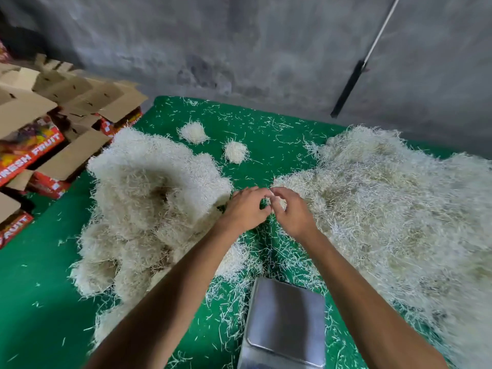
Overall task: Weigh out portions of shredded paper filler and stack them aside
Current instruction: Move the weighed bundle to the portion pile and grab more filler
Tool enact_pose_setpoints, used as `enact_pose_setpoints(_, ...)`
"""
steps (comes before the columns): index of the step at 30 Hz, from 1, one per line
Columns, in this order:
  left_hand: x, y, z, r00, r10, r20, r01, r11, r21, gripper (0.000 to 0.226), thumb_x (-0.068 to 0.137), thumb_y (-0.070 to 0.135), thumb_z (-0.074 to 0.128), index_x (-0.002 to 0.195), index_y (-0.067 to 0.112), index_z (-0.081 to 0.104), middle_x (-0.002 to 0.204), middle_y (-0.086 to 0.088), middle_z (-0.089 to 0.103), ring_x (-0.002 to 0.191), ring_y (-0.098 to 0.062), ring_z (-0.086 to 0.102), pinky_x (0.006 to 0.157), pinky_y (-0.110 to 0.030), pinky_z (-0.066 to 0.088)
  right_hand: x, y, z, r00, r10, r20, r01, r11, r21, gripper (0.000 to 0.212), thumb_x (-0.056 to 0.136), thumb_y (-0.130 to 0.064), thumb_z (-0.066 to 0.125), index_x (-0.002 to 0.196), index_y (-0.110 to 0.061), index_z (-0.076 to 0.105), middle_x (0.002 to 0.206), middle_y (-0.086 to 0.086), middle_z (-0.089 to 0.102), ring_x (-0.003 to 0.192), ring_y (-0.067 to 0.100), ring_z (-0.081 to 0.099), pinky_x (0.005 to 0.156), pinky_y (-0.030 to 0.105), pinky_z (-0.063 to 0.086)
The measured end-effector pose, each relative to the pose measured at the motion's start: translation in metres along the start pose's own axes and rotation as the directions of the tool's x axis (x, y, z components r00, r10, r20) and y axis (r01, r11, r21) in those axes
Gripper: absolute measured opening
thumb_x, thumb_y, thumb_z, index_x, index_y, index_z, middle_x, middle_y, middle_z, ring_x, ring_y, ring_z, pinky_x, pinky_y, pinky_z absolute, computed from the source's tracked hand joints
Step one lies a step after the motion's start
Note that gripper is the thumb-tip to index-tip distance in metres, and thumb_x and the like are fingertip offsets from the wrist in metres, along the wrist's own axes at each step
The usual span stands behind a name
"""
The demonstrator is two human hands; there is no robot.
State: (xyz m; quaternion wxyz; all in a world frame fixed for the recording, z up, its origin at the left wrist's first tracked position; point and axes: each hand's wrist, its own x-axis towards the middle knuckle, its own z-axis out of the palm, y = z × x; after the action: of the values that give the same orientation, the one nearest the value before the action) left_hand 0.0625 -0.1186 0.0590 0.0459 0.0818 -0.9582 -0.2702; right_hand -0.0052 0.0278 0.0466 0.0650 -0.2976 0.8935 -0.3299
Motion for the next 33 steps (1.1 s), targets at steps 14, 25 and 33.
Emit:
enact_pose_setpoints(14,0.070,0.052,0.127,0.937,-0.072,0.342,0.133,0.978,-0.158,0.053,0.098,0.033,0.064,0.146,0.030,0.042,0.152,-0.001,0.045,0.121,-0.018,0.059,0.114,-0.047,0.042,0.000,0.208,-0.019,0.906,0.421,0.052,-0.230,0.591,-0.773,0.077,0.108,-0.045,0.033,0.162,-0.010,-0.010,0.169,0.019,0.017,0.150,0.041,0.032,0.124,0.056,0.022)
enact_pose_setpoints(25,0.099,0.108,0.134,0.980,-0.034,0.195,0.066,0.984,-0.163,0.127,0.076,0.023,0.086,0.156,0.042,-0.012,0.168,-0.007,0.007,0.141,-0.018,0.036,0.100,-0.022,0.035,0.016,0.153,-0.094,0.945,-0.015,-0.328,-0.131,0.899,-0.418,0.028,0.101,-0.037,0.058,0.107,-0.012,0.069,0.103,0.008,0.068,0.100,0.027,0.062,0.101,0.042,0.045)
enact_pose_setpoints(33,0.129,0.198,0.021,0.999,0.030,-0.042,-0.046,0.893,-0.448,0.064,0.086,0.006,0.068,0.145,0.020,0.047,0.124,-0.008,0.065,0.096,-0.024,0.069,0.078,-0.041,0.061,0.014,0.064,-0.205,0.846,-0.027,-0.533,0.069,0.996,0.060,0.025,0.101,-0.033,0.064,0.108,-0.011,0.074,0.104,0.008,0.070,0.098,0.024,0.065,0.091,0.048,0.052)
